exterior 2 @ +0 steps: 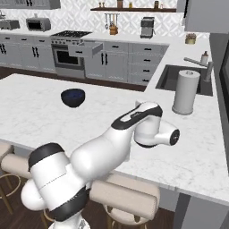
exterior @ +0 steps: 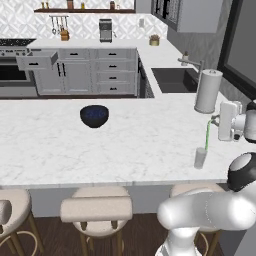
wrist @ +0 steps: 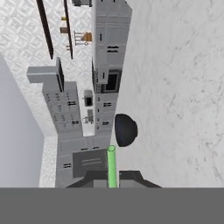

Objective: Take a straw from the drawer in front and place it inside the glass cup on the dining counter.

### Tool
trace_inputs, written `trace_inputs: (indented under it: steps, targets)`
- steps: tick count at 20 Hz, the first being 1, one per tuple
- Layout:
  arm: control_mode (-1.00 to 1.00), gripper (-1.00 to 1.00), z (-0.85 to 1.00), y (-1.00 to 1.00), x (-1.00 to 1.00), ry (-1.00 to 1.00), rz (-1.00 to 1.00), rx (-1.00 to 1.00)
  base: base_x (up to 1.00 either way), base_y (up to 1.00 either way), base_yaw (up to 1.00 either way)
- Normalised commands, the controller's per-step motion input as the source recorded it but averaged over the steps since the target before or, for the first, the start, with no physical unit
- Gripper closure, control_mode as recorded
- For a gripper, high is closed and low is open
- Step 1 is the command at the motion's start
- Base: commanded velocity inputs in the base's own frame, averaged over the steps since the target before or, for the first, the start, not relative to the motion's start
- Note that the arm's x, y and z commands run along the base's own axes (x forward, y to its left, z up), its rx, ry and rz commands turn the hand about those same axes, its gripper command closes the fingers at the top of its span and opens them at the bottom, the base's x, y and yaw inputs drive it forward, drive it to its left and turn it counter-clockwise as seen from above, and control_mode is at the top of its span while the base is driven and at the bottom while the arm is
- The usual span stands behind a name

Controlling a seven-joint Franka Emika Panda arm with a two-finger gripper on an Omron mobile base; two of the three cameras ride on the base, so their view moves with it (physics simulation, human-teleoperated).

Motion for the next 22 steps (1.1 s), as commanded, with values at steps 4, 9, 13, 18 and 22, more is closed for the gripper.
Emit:
trace_inputs:
  steps: [4,9,13,18,22]
  targets:
    - [-1.00,1.00,-0.13,-0.18,0.08,-0.02,0.09,0.00,0.00,0.00,0.00]
    - [-1.00,1.00,-0.08,-0.01,0.06,-0.01,0.05,0.00,0.00,0.00,0.00]
    - [-1.00,1.00,-0.05,0.05,0.00,0.00,0.01,0.00,0.00,0.00,0.00]
    - [-1.00,1.00,-0.01,0.13,0.02,-0.02,0.00,0.00,0.00,0.00,0.00]
    - [-1.00,1.00,-0.01,0.24,0.05,0.00,0.00,0.00,0.00,0.00,0.00]
